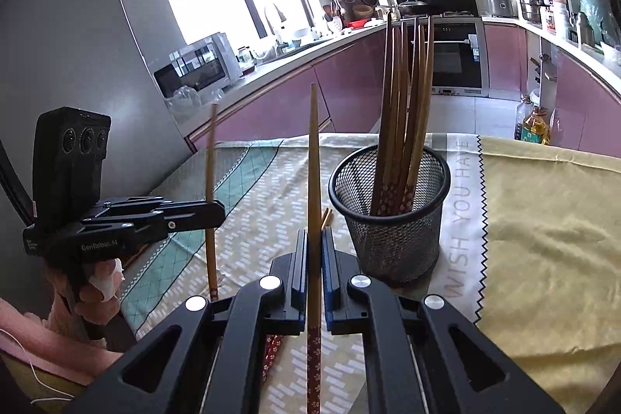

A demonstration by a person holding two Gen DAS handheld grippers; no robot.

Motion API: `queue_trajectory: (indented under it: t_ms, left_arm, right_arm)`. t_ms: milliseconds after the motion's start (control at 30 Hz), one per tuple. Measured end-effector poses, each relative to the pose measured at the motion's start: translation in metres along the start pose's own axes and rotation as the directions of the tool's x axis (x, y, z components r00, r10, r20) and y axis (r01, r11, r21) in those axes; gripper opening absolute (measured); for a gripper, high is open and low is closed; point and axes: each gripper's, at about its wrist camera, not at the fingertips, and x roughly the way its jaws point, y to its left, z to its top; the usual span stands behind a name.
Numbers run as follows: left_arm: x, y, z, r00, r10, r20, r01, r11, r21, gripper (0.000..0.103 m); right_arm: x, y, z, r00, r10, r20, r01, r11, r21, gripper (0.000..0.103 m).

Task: Organize utensils
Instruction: 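Lift the chopstick with the right gripper over the mesh cup, then lower the chopstick into the mesh cup with the right gripper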

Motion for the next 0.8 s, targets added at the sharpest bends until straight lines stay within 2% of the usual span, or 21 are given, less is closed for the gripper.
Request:
queue_trajectory:
  t_ms: [800]
  left_arm:
    - [-0.017, -0.013, 0.027, 0.998, -0.027, 0.063, 0.025, 0.999, 0.034, 0.008]
  right_arm:
    - [-0.011, -0.005, 0.011, 0.998, 0.031, 0.051, -0.032, 0.999, 0.018, 0.006]
